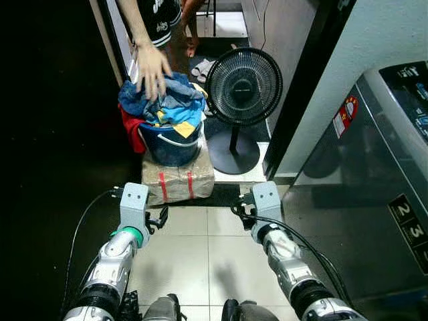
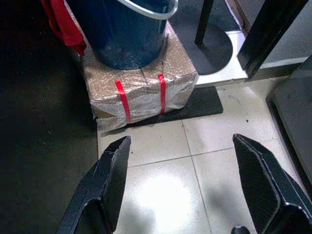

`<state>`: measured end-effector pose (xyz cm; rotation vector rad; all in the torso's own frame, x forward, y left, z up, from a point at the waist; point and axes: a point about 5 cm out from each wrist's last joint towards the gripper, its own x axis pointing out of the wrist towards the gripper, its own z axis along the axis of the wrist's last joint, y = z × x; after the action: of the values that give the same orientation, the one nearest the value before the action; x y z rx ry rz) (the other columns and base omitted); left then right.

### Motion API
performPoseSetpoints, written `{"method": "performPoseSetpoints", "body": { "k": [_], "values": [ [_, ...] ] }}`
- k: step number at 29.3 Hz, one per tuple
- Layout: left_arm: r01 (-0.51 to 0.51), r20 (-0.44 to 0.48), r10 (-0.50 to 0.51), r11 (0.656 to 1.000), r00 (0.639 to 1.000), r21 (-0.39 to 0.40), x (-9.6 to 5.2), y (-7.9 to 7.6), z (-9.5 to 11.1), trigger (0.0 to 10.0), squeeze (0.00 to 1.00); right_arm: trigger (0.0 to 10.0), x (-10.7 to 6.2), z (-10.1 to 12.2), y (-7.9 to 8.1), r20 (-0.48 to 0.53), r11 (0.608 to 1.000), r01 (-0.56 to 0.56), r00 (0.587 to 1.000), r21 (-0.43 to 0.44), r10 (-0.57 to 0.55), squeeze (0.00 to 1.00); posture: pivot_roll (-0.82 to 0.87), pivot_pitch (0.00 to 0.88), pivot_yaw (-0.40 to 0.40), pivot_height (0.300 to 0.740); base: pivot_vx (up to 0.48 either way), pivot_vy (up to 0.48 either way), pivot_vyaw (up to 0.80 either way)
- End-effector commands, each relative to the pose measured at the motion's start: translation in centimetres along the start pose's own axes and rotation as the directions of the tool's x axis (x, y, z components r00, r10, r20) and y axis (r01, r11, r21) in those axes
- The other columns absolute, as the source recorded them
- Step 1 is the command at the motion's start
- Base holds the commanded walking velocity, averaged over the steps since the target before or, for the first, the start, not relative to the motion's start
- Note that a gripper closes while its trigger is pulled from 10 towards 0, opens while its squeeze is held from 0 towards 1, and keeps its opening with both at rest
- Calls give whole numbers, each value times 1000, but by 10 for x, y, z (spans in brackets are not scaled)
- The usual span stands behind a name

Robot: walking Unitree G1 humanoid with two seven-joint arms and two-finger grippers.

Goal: Clothes washing

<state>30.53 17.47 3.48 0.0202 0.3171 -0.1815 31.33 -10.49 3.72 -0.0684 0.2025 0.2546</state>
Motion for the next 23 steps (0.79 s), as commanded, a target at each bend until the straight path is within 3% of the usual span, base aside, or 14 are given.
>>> {"method": "performPoseSetpoints", "body": {
  "k": [1,4,6,9,15,23],
  "values": [
    [6,-32,-6,1000,999,-6,-4,-1,-10,10000,0,10000,-1,-1,3,-2,1000,-8,1000,-2,8,0,45,81,41,740,0,0,0],
    [17,-16,-17,999,1000,27,-4,-4,-9,10000,0,10000,2,5,3,22,1000,5,1000,6,-5,0,41,88,49,740,0,0,0],
    [28,-7,-27,998,1000,58,-2,-7,-9,10000,0,10000,0,8,0,60,997,54,997,54,-57,0,41,63,45,740,0,0,0],
    [50,21,-52,997,998,52,0,-14,-4,10000,0,10000,0,11,1,90,998,40,995,52,-44,0,50,70,34,740,0,0,0],
    [20,18,-20,1000,1000,5,-5,-12,-8,10000,0,10000,4,20,1,123,994,45,991,96,-56,0,48,60,26,740,0,0,0],
    [25,43,-26,999,999,23,-2,-17,-3,10000,0,10000,7,32,3,165,994,34,985,109,-52,0,51,62,20,740,0,0,0]
  ]
}}
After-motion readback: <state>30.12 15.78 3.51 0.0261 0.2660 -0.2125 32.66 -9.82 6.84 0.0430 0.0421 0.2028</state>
